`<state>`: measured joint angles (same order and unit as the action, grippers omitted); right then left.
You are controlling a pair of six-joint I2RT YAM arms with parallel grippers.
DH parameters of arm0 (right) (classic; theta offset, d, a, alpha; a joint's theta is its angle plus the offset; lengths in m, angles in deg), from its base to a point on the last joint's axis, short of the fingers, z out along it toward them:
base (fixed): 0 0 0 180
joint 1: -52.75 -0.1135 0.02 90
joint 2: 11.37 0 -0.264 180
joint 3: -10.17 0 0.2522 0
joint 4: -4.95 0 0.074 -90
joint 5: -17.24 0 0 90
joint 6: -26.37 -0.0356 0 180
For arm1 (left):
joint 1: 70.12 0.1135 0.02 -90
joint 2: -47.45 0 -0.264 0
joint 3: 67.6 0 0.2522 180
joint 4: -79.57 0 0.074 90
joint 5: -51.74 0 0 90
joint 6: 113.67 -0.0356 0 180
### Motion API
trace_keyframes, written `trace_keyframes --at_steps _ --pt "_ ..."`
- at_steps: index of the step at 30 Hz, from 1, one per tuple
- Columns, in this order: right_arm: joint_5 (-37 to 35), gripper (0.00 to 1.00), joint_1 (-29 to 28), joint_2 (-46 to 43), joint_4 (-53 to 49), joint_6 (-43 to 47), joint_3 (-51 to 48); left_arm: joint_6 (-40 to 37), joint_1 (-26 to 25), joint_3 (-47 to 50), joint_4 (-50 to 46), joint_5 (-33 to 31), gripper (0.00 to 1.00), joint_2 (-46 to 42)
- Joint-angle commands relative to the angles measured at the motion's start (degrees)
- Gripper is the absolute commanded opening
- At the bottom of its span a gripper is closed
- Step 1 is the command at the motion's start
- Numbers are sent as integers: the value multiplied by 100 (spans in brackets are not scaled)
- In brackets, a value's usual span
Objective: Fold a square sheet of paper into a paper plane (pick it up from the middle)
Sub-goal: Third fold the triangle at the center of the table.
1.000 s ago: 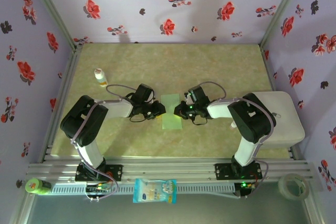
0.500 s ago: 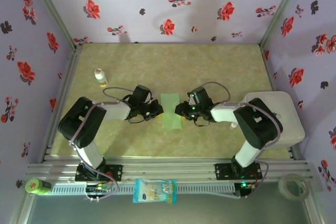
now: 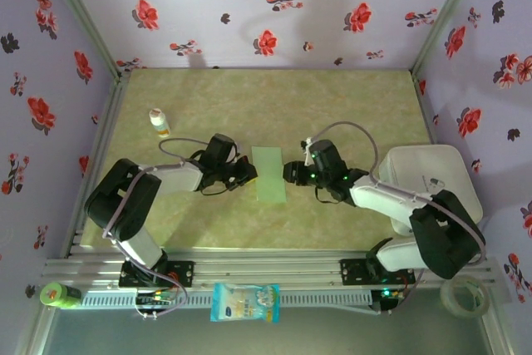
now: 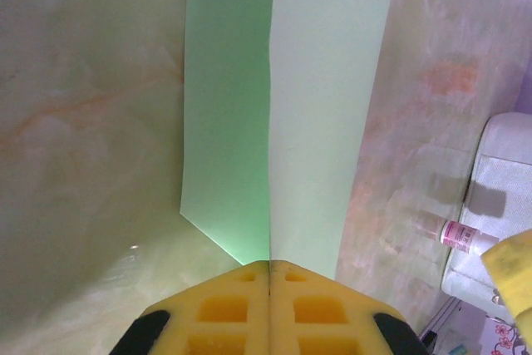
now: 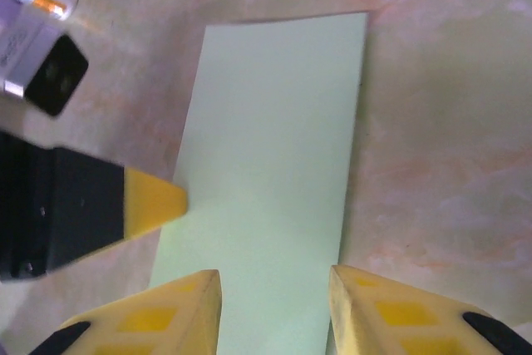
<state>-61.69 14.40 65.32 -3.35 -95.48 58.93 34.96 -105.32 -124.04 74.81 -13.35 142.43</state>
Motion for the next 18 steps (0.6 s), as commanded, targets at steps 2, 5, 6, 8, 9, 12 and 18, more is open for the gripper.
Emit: trace_keyframes --at_steps 2,5,6,8,9,12,18 --pt "-953 39 -536 -191 -125 1146 -37 132 -13 101 -38 -98 0 -196" --pt "-1188 39 -774 -228 -85 1424 -36 135 -22 75 -71 -101 0 -216" --pt "-1231 39 -836 -246 -58 1538 -42 134 -18 74 -81 -103 0 -224" --pt "-1258 39 -980 -292 -27 1815 -67 134 -24 62 -91 -95 0 -242" --pt "-1349 39 -1073 -322 -35 1944 -81 132 -22 59 -100 -91 0 -251" --pt "-1666 39 -1322 -390 -87 2307 -125 156 -22 58 -117 -97 0 -252" --pt "-2100 43 -1920 -403 162 3110 -310 292 -22 57 -68 -96 0 -269"
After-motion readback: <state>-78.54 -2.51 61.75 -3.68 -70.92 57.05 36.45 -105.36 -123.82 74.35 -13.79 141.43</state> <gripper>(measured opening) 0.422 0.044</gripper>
